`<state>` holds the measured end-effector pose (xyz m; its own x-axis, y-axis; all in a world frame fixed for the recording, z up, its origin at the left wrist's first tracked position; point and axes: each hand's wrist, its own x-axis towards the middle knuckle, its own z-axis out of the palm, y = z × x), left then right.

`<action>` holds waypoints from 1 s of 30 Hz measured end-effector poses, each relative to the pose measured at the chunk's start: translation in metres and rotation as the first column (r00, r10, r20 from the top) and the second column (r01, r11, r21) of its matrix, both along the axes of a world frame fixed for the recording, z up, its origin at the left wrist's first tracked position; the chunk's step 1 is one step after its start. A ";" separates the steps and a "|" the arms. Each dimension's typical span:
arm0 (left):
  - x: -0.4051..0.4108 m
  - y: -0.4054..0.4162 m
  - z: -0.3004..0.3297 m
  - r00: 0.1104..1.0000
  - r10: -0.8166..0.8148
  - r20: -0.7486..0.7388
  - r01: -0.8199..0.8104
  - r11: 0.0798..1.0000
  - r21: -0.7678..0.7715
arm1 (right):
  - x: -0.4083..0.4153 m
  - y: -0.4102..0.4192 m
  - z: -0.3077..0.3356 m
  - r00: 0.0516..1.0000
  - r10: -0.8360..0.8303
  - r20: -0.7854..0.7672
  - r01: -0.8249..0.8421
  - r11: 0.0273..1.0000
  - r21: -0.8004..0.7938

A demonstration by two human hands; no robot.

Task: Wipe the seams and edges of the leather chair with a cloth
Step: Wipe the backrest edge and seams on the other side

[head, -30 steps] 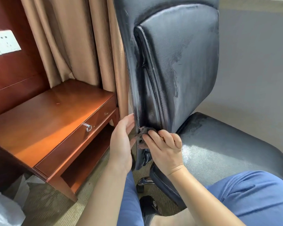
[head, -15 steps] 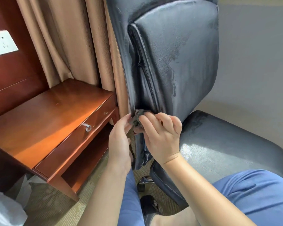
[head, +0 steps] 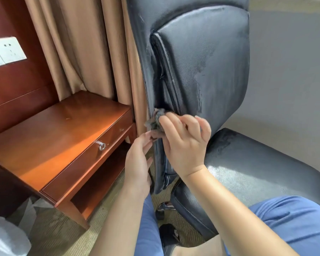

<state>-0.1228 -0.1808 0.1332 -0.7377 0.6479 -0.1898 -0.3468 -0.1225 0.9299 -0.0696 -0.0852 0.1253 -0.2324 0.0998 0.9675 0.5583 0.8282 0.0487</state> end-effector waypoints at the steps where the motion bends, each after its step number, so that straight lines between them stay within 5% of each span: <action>1: 0.000 0.000 0.000 1.000 -0.007 0.001 0.007 1.000 0.002 | 0.006 0.000 -0.015 0.998 -0.003 0.056 0.002 1.000 0.011; 5: 0.000 -0.001 -0.002 0.997 -0.055 -0.051 0.055 0.998 0.001 | 0.022 -0.001 -0.062 0.971 -0.029 0.237 0.029 1.000 0.003; 9: 0.000 -0.002 -0.003 0.996 -0.058 -0.062 0.057 0.998 -0.010 | 0.022 -0.003 -0.064 0.964 -0.050 0.260 0.057 0.998 -0.021; 19: 0.003 0.004 -0.003 0.999 0.012 0.032 -0.013 0.999 0.034 | 0.006 0.002 0.027 0.984 0.117 -0.133 -0.140 0.974 -0.178; 26: 0.006 0.002 -0.001 0.999 -0.042 0.002 0.042 0.998 0.057 | 0.017 -0.012 -0.044 0.997 0.071 0.008 -0.068 0.976 -0.208; 30: 0.003 0.001 -0.005 0.999 -0.040 -0.014 0.041 0.998 0.039 | 0.015 -0.018 -0.053 0.996 0.054 -0.069 -0.071 0.957 -0.282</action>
